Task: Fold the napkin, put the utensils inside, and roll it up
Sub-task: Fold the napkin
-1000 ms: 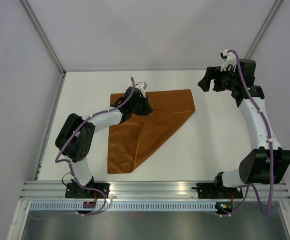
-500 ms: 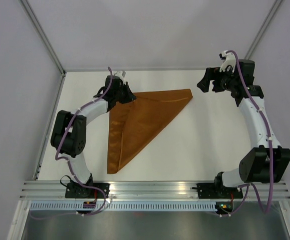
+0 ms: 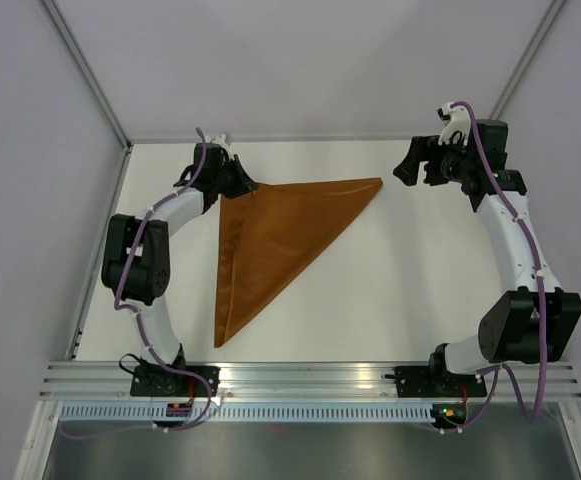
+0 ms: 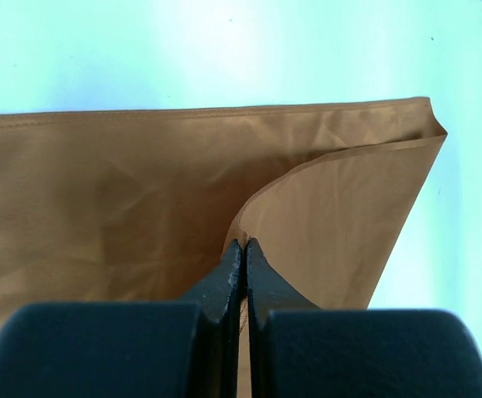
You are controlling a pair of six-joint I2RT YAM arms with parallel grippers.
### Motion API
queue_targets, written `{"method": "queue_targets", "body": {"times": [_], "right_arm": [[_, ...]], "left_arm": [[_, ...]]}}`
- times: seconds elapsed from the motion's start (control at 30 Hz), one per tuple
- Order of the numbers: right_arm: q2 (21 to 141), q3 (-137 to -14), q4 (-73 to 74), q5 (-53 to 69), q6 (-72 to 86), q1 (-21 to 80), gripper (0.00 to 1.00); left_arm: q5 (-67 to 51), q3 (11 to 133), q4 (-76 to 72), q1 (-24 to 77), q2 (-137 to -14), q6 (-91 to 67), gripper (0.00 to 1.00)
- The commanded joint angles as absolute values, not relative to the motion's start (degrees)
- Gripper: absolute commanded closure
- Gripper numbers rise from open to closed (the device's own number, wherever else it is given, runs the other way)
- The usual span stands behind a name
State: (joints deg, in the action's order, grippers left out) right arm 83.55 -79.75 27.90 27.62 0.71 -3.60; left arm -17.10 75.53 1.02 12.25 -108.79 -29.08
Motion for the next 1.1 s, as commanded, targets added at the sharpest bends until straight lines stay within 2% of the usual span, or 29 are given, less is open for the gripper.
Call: {"method": "queue_targets", "body": {"times": [0.0, 1.07], "right_arm": [[84.3, -81.2, 28.0, 28.4, 1.8, -3.8, 0.04], [85.9, -81.7, 28.4, 28.7, 1.8, -3.7, 0.04]], "left_arm": [[-19.3, 78.3, 1.6, 10.6, -109.1, -32.0, 0.98], [-20.6, 80.9, 2.0, 4.9, -110.7, -31.3, 0.98]]}}
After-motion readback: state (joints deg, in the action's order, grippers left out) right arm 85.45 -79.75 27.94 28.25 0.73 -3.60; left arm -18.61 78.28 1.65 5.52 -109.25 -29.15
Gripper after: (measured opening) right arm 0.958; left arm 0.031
